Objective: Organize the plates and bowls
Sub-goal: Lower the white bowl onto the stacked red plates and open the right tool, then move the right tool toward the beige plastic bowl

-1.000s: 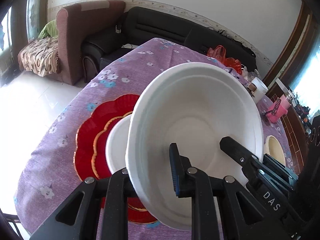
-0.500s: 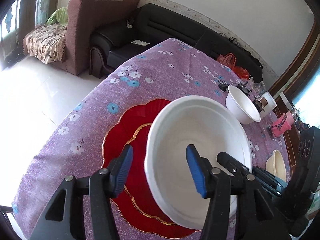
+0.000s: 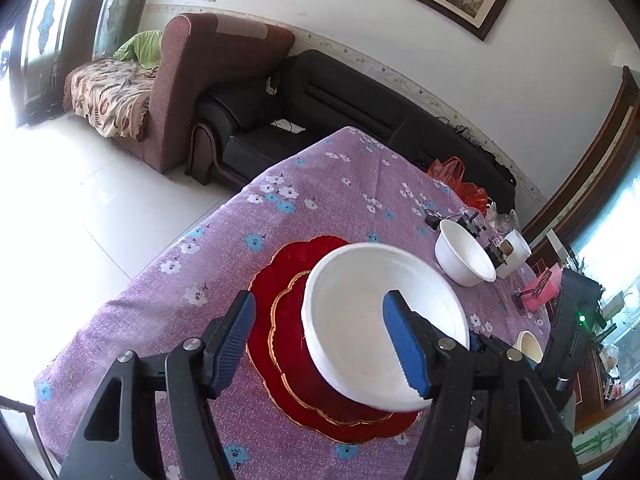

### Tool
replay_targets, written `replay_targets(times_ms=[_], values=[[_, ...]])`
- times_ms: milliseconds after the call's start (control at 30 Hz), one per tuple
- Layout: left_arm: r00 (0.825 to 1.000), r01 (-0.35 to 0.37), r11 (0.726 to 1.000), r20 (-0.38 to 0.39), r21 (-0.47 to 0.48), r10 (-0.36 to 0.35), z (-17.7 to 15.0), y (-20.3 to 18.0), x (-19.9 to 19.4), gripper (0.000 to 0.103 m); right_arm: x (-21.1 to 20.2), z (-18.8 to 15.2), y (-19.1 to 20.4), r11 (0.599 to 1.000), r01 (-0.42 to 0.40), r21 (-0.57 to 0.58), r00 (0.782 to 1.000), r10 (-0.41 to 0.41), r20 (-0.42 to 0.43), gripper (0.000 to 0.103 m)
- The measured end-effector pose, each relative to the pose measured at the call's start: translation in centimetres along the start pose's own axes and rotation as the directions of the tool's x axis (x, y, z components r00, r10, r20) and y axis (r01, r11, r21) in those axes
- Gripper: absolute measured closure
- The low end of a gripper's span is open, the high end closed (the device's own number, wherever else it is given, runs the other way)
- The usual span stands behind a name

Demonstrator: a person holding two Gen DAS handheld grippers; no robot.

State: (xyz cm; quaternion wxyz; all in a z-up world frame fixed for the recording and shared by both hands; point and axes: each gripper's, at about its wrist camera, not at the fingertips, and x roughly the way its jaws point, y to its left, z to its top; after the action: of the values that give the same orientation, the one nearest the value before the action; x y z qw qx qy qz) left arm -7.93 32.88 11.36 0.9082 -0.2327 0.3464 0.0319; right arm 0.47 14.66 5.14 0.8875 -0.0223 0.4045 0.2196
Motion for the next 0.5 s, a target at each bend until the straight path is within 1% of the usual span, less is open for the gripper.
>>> replay_targets(times_ms=[67, 167, 333, 400, 500], values=[[1.000, -0.001, 1.000, 0.023, 0.011, 0.000, -0.2, -0.4, -0.9, 0.035, -0.5, 0.0, 0.2, 1.000, 0.012, -0.008, 0.999, -0.011, 0.033, 0.039], [0.998, -0.014, 0.999, 0.061, 0.034, 0.012, -0.5, -1.0, -2.2, 0.031, -1.5, -0.1, 0.4, 1.000, 0.012, -0.008, 0.998, -0.012, 0.068, 0.038], [0.992, -0.073, 0.993, 0.113, 0.092, 0.063, -1.3, -2.5, -3.4, 0.026, -4.0, -0.3, -0.2, 1.000, 0.022, 0.007, 0.991, -0.023, 0.129, 0.038], [0.990, -0.090, 0.989, 0.118, 0.118, 0.076, -1.7, -3.3, -3.3, 0.025, -5.2, -0.8, -0.8, 1.000, 0.025, 0.018, 0.988, -0.028, 0.154, 0.037], [0.993, -0.082, 0.985, 0.096, 0.153, 0.068, -2.3, -4.2, -2.9, 0.024, -7.0, -1.8, -2.0, 0.998, 0.037, 0.046, 0.981, -0.045, 0.187, 0.034]])
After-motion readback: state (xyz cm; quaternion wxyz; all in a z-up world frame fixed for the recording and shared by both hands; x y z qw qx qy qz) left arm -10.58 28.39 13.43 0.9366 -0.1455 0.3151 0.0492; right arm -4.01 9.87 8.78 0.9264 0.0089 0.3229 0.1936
